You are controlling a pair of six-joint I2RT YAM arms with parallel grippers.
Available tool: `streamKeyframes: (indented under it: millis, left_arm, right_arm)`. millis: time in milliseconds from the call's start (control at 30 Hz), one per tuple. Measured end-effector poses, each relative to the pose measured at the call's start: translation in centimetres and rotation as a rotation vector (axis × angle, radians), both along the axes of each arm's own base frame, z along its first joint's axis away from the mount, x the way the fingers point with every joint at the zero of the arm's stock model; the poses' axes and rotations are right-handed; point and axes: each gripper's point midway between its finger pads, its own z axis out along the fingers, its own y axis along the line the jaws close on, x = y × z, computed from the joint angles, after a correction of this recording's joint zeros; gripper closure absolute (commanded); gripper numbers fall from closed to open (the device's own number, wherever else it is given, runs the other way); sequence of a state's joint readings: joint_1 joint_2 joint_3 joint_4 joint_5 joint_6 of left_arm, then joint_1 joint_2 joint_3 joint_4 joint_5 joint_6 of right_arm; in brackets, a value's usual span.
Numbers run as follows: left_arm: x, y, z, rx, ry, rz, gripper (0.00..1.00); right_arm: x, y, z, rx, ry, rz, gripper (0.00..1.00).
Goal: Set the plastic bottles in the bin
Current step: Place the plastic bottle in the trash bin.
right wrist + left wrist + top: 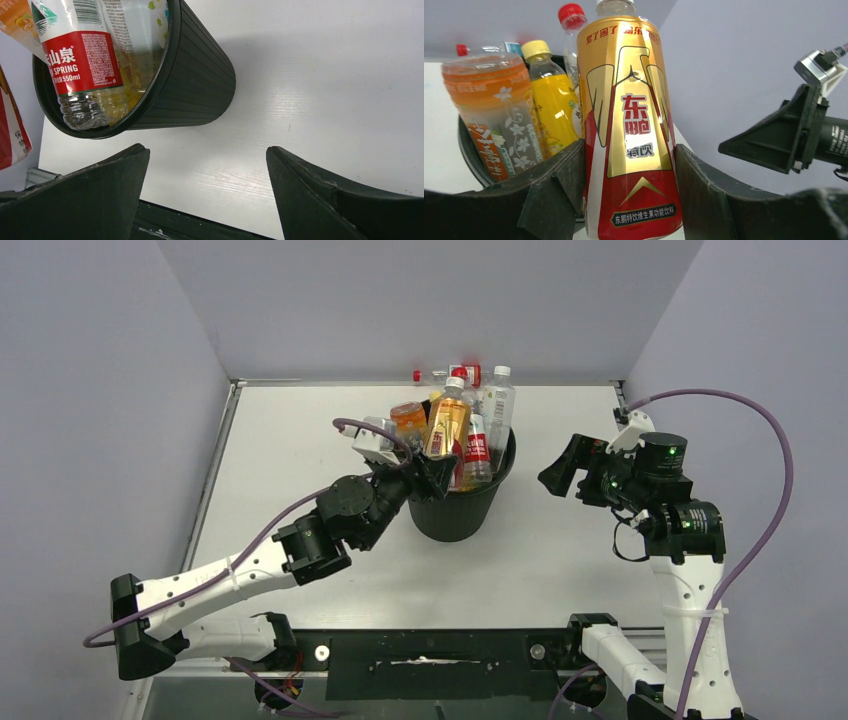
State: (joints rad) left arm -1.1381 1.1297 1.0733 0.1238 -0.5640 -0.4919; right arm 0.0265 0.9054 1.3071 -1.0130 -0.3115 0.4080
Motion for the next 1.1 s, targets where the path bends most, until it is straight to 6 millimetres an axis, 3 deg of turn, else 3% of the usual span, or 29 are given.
streamKeyframes:
  millis: [200, 400, 733, 1100]
  left_arm:
    - [0.9, 1.1, -0.1, 0.001, -0.048, 0.087, 0.53]
    - [1.2, 1.6, -1.8, 0.036, -0.069, 0.134, 0.52]
    - [1.0, 1.0, -3.1, 0.077, -0.104, 0.171, 0.48]
    - [1.6, 1.1, -3.1, 0.095, -0.129, 0.221, 0.45]
  right_arm:
    - [0.0, 0.0, 0.0, 0.002, 0.001, 0.002, 0.09]
    - [0.0, 0.1, 0.0, 0.002, 0.001, 0.004, 0.09]
    - [0.0, 0.1, -0.1, 0.002, 0.003, 0.004, 0.09]
    - [0.1, 0.1, -0.2, 0.002, 0.008, 0.004, 0.09]
